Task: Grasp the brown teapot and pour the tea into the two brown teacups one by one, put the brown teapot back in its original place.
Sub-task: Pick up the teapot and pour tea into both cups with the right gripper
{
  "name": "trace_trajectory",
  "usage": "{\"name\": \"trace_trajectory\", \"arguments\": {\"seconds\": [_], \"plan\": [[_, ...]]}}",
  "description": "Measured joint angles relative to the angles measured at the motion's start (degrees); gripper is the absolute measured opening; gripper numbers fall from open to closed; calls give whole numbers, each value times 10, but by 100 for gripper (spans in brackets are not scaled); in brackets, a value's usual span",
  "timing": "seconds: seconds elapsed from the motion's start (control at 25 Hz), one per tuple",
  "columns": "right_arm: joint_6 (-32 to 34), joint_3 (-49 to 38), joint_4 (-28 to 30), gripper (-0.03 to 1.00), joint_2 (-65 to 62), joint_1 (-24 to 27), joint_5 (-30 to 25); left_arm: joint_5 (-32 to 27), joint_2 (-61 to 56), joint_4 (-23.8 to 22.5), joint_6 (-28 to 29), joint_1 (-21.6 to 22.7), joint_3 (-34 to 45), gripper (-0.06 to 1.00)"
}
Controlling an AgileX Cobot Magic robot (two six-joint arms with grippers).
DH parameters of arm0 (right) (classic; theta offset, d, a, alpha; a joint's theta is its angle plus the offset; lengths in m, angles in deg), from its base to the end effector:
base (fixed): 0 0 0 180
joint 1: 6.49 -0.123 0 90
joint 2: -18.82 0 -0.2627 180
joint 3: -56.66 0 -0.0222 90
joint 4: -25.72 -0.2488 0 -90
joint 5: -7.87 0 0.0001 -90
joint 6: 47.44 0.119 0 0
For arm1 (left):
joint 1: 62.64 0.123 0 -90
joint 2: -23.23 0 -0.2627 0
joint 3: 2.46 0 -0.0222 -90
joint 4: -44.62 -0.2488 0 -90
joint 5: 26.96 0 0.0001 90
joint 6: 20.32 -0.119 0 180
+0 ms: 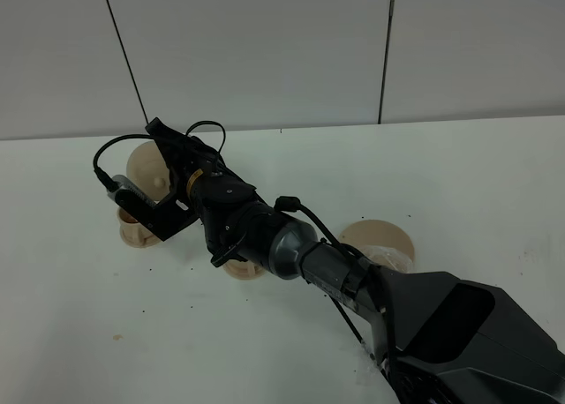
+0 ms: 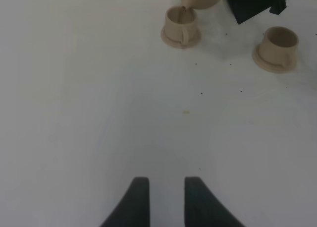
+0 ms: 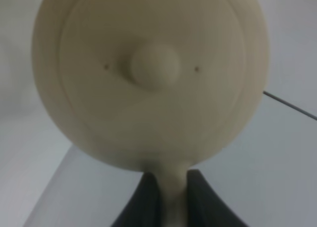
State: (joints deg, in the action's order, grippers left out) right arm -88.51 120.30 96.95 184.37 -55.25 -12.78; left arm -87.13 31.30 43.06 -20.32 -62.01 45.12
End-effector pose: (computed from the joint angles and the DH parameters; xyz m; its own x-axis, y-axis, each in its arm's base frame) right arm 0.4311 0.4313 0.1227 0.5435 -0.7140 0.4414 -0.0182 -0.5357 -0.8442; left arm 0.0398 0.0032 0.2667 -0.4358 0.0088 -0.9000 -0.0264 0.9994 0.0225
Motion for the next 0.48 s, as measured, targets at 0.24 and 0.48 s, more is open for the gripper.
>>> {"name": "trace_trajectory", "arguments": {"seconds": [0.24, 0.48], "plan": [[0, 0, 6, 9, 0, -1, 1, 0, 0, 0, 0, 0, 0, 24], [4, 0, 12, 9, 0, -2, 2, 0, 0, 0, 0, 0, 0, 24]]}}
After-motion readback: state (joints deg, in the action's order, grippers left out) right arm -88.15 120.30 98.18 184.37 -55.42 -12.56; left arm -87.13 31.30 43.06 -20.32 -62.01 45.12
